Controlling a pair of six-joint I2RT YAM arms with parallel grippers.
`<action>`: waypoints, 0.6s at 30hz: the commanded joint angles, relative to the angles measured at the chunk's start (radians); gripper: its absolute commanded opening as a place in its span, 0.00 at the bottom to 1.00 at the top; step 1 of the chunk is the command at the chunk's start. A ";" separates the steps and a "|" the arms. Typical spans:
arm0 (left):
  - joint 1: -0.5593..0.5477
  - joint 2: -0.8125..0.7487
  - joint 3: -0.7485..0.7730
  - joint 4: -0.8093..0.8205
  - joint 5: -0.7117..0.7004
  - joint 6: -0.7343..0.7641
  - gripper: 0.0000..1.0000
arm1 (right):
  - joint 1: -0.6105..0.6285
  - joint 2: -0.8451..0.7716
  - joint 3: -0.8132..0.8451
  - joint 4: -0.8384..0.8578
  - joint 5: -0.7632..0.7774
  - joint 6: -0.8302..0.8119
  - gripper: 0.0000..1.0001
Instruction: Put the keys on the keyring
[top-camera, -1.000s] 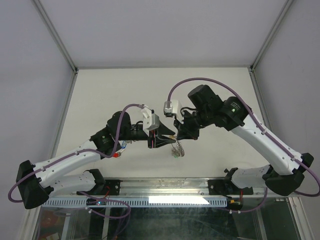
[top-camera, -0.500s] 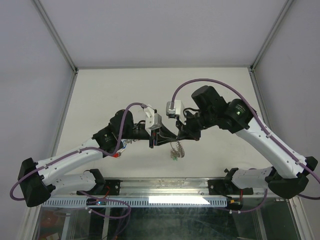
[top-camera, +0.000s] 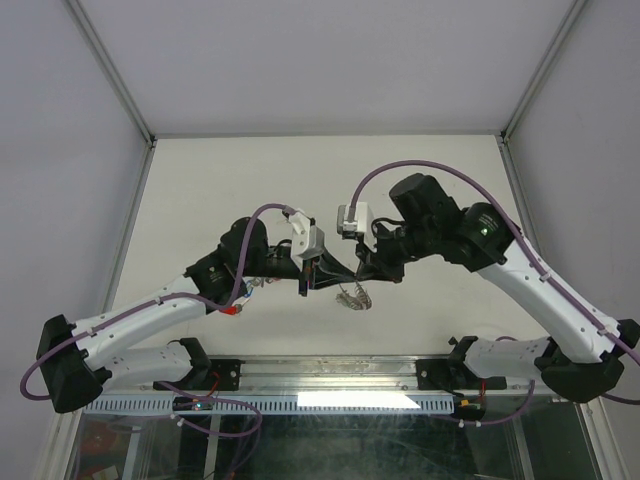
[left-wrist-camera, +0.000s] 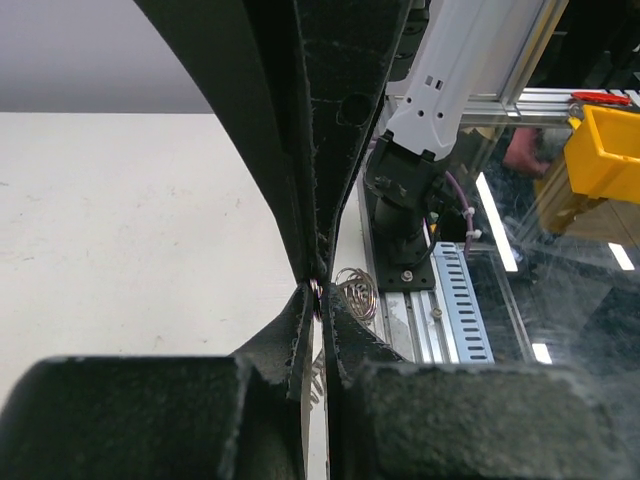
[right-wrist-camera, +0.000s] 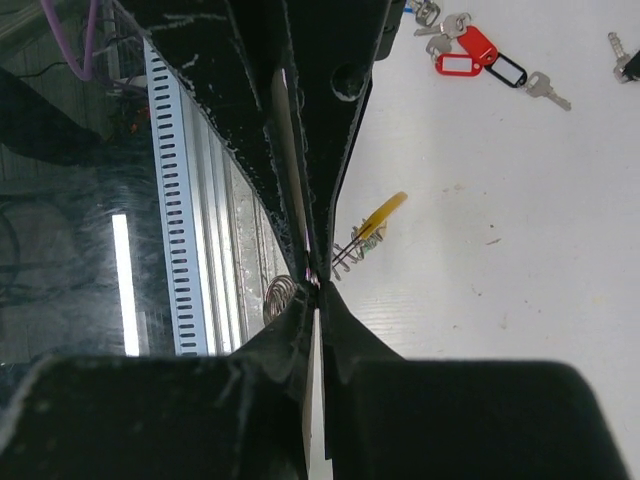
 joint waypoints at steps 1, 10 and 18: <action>0.008 -0.022 0.032 0.028 -0.042 0.005 0.00 | 0.007 -0.076 -0.007 0.165 -0.051 0.002 0.06; 0.008 -0.123 -0.010 0.071 -0.124 -0.022 0.00 | 0.007 -0.240 -0.157 0.370 -0.009 0.025 0.30; 0.014 -0.208 -0.072 0.207 -0.132 -0.104 0.00 | 0.007 -0.395 -0.432 0.837 -0.055 0.133 0.33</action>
